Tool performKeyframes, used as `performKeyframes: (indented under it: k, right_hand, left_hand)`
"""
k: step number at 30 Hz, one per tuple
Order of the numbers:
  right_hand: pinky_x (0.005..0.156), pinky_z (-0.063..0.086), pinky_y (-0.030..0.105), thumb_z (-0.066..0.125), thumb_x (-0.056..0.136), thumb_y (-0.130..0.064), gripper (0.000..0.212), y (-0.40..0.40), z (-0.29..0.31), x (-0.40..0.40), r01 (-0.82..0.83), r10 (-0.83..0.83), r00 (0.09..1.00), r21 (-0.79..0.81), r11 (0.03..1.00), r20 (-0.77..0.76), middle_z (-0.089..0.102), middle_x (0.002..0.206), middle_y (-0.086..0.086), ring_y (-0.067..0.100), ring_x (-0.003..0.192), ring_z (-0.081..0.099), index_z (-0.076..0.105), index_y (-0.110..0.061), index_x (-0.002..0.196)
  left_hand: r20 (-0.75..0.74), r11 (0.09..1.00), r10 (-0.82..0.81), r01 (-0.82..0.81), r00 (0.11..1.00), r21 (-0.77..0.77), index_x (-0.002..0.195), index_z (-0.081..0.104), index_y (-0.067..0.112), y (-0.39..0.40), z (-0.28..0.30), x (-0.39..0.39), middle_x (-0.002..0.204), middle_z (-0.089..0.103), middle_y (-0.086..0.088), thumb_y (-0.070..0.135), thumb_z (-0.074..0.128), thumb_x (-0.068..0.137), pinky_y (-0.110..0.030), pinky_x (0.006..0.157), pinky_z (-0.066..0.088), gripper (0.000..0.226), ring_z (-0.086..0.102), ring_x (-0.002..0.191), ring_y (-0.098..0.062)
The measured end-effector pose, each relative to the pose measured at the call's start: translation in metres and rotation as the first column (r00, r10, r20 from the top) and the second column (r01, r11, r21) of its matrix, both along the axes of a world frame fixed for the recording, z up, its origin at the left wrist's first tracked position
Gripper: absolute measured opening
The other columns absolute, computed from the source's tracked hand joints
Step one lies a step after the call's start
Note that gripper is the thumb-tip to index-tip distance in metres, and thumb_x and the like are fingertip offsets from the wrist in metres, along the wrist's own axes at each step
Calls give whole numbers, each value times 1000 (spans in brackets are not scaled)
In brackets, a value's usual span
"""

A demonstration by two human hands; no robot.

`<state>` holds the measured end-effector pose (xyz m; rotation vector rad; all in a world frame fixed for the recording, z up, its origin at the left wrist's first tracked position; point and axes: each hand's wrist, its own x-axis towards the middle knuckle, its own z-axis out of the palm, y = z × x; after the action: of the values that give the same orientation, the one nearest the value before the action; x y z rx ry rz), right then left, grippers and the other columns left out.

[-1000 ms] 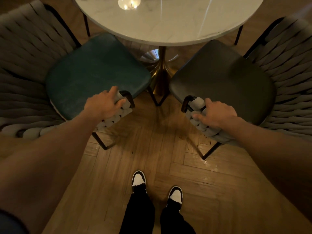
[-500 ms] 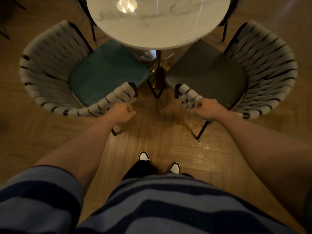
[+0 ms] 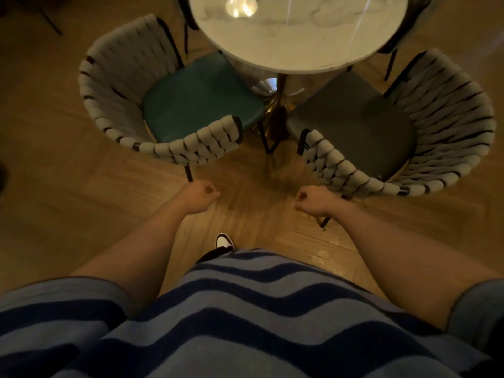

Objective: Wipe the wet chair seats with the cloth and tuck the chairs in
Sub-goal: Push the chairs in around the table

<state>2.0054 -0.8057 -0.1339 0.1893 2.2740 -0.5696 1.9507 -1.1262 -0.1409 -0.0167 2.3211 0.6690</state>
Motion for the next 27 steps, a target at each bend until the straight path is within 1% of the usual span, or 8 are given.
performKeyframes:
  k: [3, 8, 13, 16, 18, 20, 23, 27]
  right_hand:
    - [88, 50, 36, 62, 99, -41, 30, -36, -6, -16, -109, 109, 994, -16, 994, 3, 60, 112, 2, 21, 106, 57, 64, -17, 118]
    - [91, 53, 39, 64, 98, -43, 29, -119, -20, -39, -273, 275, 961, -50, 961, 44, 63, 112, 4, 23, 105, 60, 65, -17, 111]
    - [93, 51, 38, 60, 101, -38, 30, -230, -28, -75, -427, 430, 899, -57, 902, 82, 63, 119, 7, 27, 114, 59, 65, -13, 117]
    - [94, 50, 37, 62, 100, -38, 35, -307, -30, -98, -448, 454, 887, -75, 891, 88, 63, 126, 7, 27, 116, 59, 66, -14, 125]
    - [89, 48, 34, 63, 99, -38, 30, -354, -33, -112, -447, 454, 887, -87, 890, 83, 65, 124, 6, 23, 110, 59, 67, -16, 120]
    - [85, 45, 31, 64, 99, -37, 27, -398, -34, -125, -451, 459, 884, -99, 887, 91, 65, 121, 3, 19, 106, 58, 68, -18, 118]
    - [82, 46, 30, 65, 97, -39, 27, -455, -33, -145, -453, 464, 881, -118, 884, 92, 65, 114, 0, 21, 110, 62, 69, -19, 115]
    - [77, 44, 29, 65, 99, -37, 26, -517, -25, -171, -456, 473, 874, -150, 877, 110, 64, 98, 0, 20, 97, 60, 67, -15, 111]
  left_hand:
    - [39, 989, 148, -149, 988, 6, 106, 63, 15, -35, -7, 28, 93, 68, -9, 35, 56, 96, -32, 64, 54, 24, 68, 78, -25]
    - [146, 946, 324, -322, 935, -36, 112, 60, 16, -121, -24, 72, 96, 66, -9, 37, 55, 96, -35, 71, 56, 28, 68, 82, -23]
    - [223, 871, 488, -488, 844, -57, 114, 60, 11, -221, -40, 91, 94, 66, -11, 35, 54, 97, -27, 56, 49, 29, 64, 72, -21]
    - [245, 823, 559, -566, 792, -46, 115, 58, 12, -284, -41, 87, 96, 65, -12, 33, 52, 99, -28, 58, 49, 27, 62, 74, -21]
    - [261, 810, 576, -584, 775, -54, 116, 57, 13, -324, -40, 84, 97, 65, -12, 34, 51, 99, -30, 61, 51, 28, 63, 77, -22]
    - [270, 801, 588, -595, 762, -65, 116, 57, 12, -362, -38, 81, 99, 66, -13, 34, 51, 100, -30, 62, 51, 28, 63, 78, -22]
    - [260, 796, 596, -602, 760, -66, 116, 57, 11, -409, -32, 69, 100, 66, -14, 31, 50, 100, -28, 60, 49, 27, 61, 77, -21]
    - [268, 782, 611, -620, 745, -60, 113, 57, 12, -462, -27, 45, 99, 65, -13, 30, 50, 100, -27, 58, 49, 24, 62, 79, -22]
